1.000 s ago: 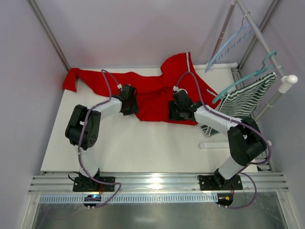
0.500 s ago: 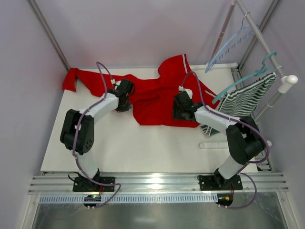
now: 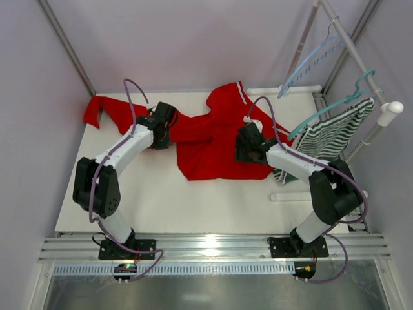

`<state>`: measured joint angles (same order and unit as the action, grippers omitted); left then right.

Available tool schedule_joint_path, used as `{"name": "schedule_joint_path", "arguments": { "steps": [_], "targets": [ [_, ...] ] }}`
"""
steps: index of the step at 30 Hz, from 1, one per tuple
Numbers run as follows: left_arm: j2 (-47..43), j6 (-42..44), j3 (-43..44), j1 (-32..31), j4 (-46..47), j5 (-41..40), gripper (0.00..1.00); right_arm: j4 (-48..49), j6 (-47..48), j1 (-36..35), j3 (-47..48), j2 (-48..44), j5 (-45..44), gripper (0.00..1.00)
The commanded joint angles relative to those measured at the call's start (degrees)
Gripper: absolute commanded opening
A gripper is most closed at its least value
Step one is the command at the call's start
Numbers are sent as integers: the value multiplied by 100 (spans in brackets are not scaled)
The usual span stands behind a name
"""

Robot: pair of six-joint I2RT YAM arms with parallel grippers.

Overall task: Place the trousers on the hanger
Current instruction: Fold the trousers

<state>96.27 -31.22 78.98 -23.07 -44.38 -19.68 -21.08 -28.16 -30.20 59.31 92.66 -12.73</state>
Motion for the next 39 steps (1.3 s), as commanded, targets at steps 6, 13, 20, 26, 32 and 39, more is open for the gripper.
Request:
{"name": "schedule_joint_path", "arguments": {
  "steps": [6, 13, 20, 26, 32, 39],
  "targets": [
    [305, 72, 47, 66, -185, 412, 0, 114, 215, -13, 299, -170, 122, 56],
    [217, 108, -462, 57, 26, 553, 0, 895, 645, -65, 1212, 339, 930, 59],
    [-64, 160, -717, 66, 149, 729, 0, 1088, 1128, -109, 2181, 1420, 1203, 59],
    [-65, 160, -586, 66, 61, 738, 0, 1028, 1437, -241, 2611, 2273, 677, 59],
    [-38, -41, -533, 110, -193, 300, 0, 834, 1279, -232, 2911, 2721, 17, 32],
    [-170, -218, -148, 504, -799, -597, 0, 403, 936, -118, 3280, 2635, -335, 4]
  ]
}}
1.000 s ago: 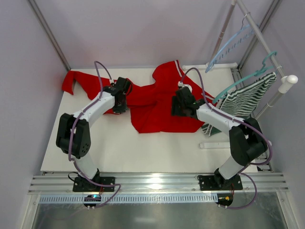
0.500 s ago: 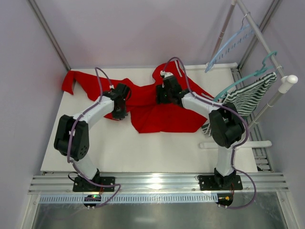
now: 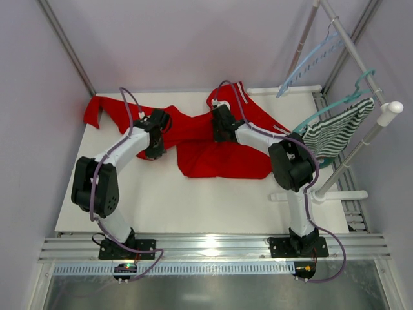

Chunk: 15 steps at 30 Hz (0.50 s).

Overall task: Place the trousers on the hanger
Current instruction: Fold the trousers

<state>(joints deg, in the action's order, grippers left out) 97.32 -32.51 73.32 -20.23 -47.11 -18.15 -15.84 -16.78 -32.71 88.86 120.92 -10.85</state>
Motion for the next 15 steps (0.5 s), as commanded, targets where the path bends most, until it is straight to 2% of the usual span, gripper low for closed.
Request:
{"name": "schedule_joint_path", "arguments": {
  "steps": [1, 11, 15],
  "targets": [
    [-275, -54, 490, 282, -631, -856, 0, -130, -238, 133, 334, -218, -488, 4],
    [-819, 157, 973, 1660, -1151, -1322, 0, -614, -520, 265, 545, -253, -769, 4],
    [-1153, 70, 1298, 2005, -1300, -1489, 0, -649, -520, 283, 509, -324, -814, 4]
  ]
}}
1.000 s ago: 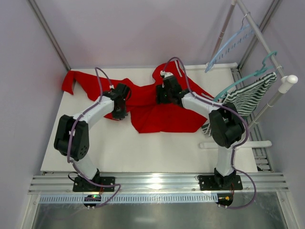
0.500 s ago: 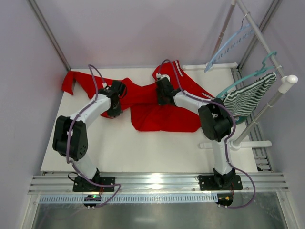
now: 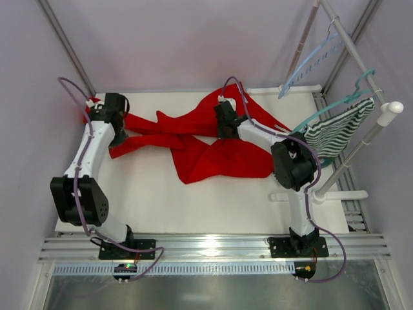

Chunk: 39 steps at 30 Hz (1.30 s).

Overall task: Place the trousers on the hanger
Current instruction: Fold the trousers

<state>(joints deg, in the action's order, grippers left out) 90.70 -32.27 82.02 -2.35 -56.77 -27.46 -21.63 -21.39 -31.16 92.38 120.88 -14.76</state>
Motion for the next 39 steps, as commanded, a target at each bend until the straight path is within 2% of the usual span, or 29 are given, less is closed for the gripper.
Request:
{"name": "schedule_joint_path", "arguments": {
  "steps": [1, 8, 14, 19, 28, 36, 39],
  "targets": [
    [-639, 19, 516, 435, -352, -611, 0, -96, -67, 145, 166, -319, -431, 4],
    [-940, -95, 1000, 1034, -509, -769, 0, -237, -67, 171, 131, -372, -466, 4],
    [-887, 98, 974, 1105, -633, -1068, 0, -263, -146, 215, 158, -477, -387, 4],
    [-808, 239, 974, 1184, -739, -1717, 0, -368, -199, 250, 184, -556, -352, 4],
    [-860, 502, 1282, 1834, -800, -1851, 0, -351, -225, 259, -88, -846, -290, 4],
    [-1308, 529, 535, 1966, -669, -1535, 0, -623, -331, 347, -123, -1048, -229, 4],
    [-1414, 546, 210, 1966, -555, -1237, 0, -623, 1, 338, -194, -1154, 411, 6]
  ]
}}
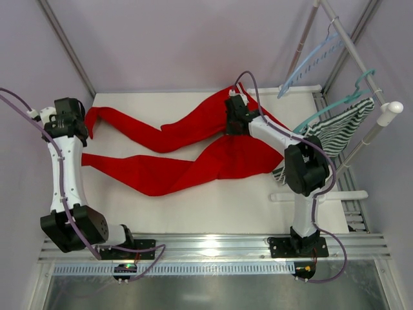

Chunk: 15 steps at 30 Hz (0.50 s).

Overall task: Place the trousers on the hanger
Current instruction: Fold the trousers

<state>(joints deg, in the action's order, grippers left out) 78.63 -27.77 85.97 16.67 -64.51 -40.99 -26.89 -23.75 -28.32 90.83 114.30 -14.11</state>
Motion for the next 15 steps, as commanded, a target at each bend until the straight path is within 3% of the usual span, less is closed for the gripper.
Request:
{"name": "schedule_joint_path", "arguments": {
  "steps": [1, 3, 6, 10, 15],
  "targets": [
    [-234, 96, -256, 65, 254, 196, 0, -53, 361, 63, -117, -618, 565, 12],
    [-252, 105, -467, 65, 377, 337, 0, 210, 738, 46, -468, -829, 1196, 28],
    [-138, 123, -485, 74, 369, 425, 0, 553, 1203, 28, -995, -1409, 2101, 42],
    [-67, -132, -336, 144, 281, 758, 0, 1508, 2010, -400, -1795, -2470, 2861, 51],
    [-260, -466, -423, 153, 404, 1260, 0, 1828, 3095, -1360, -2166, -2554, 3300, 54]
  ]
}}
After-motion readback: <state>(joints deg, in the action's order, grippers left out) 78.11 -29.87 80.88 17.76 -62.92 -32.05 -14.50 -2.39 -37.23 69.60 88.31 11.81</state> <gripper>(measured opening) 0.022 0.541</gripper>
